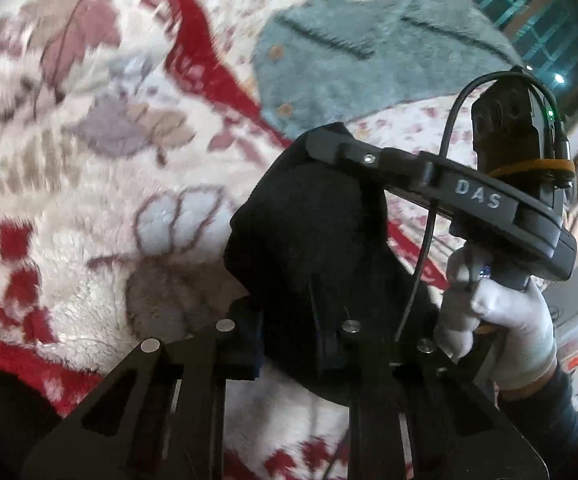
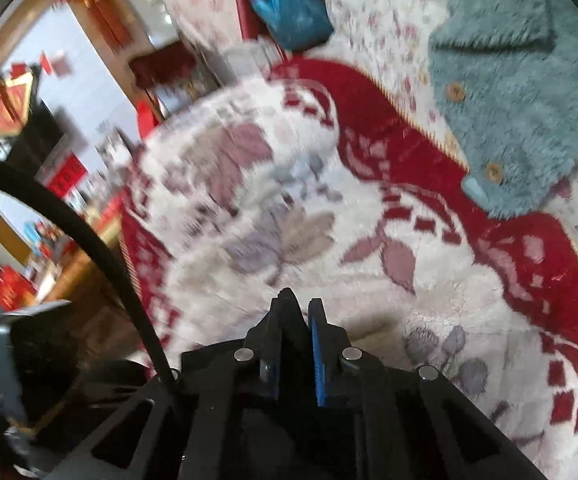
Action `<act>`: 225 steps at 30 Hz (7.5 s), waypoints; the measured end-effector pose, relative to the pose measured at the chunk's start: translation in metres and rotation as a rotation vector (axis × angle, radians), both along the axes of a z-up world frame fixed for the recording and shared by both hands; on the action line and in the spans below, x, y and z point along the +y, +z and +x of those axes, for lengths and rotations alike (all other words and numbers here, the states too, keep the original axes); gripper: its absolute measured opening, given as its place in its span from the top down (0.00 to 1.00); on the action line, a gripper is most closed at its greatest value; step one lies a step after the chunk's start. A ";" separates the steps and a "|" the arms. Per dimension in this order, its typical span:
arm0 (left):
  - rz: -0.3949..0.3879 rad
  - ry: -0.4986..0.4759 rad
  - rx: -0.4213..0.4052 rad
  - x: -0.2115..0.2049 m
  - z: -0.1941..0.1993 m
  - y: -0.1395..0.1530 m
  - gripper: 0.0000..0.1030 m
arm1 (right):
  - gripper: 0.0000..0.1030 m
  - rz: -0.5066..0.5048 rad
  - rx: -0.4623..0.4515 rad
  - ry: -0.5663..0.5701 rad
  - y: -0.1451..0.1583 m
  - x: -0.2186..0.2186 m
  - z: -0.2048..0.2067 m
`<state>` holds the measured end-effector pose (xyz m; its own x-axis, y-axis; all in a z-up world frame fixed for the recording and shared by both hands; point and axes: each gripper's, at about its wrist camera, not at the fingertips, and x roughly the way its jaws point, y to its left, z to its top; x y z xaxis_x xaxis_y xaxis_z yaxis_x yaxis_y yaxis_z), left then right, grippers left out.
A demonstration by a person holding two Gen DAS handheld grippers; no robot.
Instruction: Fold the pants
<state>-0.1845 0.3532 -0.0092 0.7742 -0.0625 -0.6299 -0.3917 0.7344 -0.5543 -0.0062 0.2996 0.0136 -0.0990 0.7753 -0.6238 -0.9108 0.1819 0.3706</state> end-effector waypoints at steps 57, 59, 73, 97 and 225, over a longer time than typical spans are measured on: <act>0.321 -0.492 0.096 -0.194 0.107 0.016 0.42 | 0.78 0.067 0.067 -0.760 -0.041 -0.403 -0.044; 0.343 -0.484 0.100 -0.201 0.109 0.015 0.42 | 0.88 0.061 0.056 -0.748 -0.038 -0.407 -0.046; 0.429 -0.483 0.089 -0.221 0.115 0.015 0.41 | 0.89 0.048 0.039 -0.822 -0.046 -0.422 -0.051; 0.470 -0.380 0.044 -0.212 0.084 0.051 0.41 | 0.50 0.173 -0.047 -0.841 0.003 -0.380 -0.072; 0.281 -0.308 0.016 -0.069 0.049 0.070 0.63 | 0.58 0.309 0.252 -0.615 -0.011 -0.266 -0.036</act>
<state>-0.1355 0.2839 0.0610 0.7358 -0.1137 -0.6675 -0.1372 0.9403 -0.3114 -0.0426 0.0333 0.0022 0.2994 0.8739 -0.3829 -0.5579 0.4860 0.6727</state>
